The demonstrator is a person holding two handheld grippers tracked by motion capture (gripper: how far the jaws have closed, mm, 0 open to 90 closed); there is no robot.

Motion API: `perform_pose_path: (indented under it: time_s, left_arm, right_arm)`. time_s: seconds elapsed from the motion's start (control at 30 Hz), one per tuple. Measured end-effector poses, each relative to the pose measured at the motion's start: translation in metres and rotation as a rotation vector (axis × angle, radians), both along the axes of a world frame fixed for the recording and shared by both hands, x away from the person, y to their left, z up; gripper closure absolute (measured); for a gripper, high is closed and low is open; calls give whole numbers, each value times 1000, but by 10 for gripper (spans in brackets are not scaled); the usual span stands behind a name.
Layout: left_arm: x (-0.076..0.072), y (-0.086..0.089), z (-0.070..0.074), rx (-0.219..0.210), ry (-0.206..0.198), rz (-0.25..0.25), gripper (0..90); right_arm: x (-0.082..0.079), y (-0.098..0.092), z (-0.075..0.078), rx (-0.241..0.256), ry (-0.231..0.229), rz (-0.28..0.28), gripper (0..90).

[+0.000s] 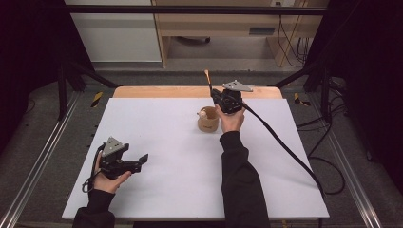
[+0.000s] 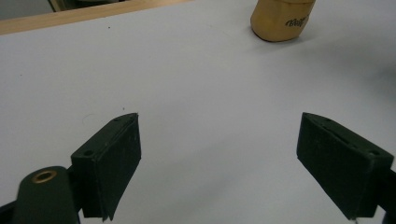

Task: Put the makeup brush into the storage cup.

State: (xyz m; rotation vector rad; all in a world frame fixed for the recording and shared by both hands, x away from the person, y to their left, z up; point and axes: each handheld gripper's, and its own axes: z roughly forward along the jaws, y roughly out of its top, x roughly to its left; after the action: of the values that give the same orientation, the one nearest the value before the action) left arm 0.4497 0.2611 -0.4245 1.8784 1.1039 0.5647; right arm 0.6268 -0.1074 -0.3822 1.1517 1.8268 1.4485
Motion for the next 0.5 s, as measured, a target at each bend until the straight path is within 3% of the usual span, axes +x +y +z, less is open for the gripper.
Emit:
perform_pose_path:
  time_s: [0.5]
  left_arm:
    - [0, 0, 0, 1, 2, -1, 131]
  right_arm:
    - [8, 7, -14, -15, 16, -5, 835]
